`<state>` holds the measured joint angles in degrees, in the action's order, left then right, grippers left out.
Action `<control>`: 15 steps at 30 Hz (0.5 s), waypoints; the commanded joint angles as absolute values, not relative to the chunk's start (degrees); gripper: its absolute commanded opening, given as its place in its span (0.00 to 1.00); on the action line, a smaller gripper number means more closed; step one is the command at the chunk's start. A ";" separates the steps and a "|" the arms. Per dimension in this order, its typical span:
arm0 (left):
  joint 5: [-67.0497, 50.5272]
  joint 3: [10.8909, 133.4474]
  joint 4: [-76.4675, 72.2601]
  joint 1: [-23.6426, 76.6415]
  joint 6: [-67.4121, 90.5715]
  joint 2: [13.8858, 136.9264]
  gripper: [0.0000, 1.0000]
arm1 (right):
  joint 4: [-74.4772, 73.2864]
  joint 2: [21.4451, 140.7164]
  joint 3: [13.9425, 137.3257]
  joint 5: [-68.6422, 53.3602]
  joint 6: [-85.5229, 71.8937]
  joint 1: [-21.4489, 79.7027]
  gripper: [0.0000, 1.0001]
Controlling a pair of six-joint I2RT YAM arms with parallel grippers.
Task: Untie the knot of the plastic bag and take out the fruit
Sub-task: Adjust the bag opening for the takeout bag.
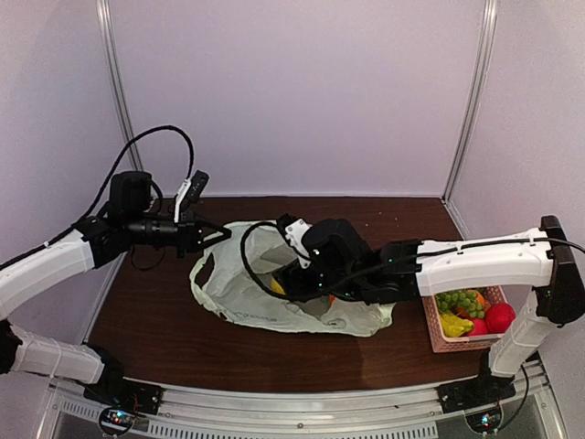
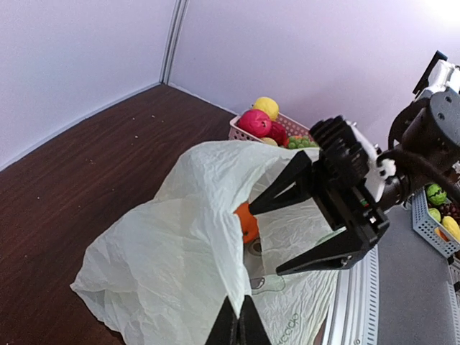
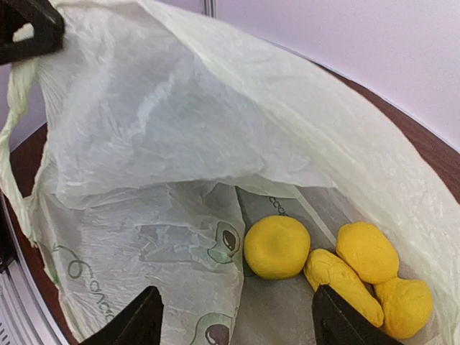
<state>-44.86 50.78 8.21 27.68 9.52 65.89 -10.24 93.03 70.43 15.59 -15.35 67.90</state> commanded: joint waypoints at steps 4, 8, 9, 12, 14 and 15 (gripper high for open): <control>-42.53 49.67 5.70 27.69 9.58 64.49 0.00 | -8.48 98.58 65.62 20.06 -22.37 68.04 0.70; -41.54 49.23 5.21 27.69 9.40 64.18 0.00 | -6.92 99.62 61.34 16.03 -25.11 68.78 0.68; -41.35 49.25 5.33 27.69 9.40 64.43 0.00 | -6.01 99.44 60.03 14.86 -25.35 69.26 0.68; -40.81 49.43 6.03 27.69 9.06 65.18 0.00 | -3.63 98.42 56.21 11.16 -26.02 71.23 0.68; -40.30 49.31 6.14 27.69 8.94 65.40 0.00 | -2.00 97.46 53.85 9.08 -26.32 72.50 0.69; -40.26 49.37 6.19 27.69 8.90 65.39 0.00 | -1.57 96.96 53.10 8.31 -26.31 73.04 0.69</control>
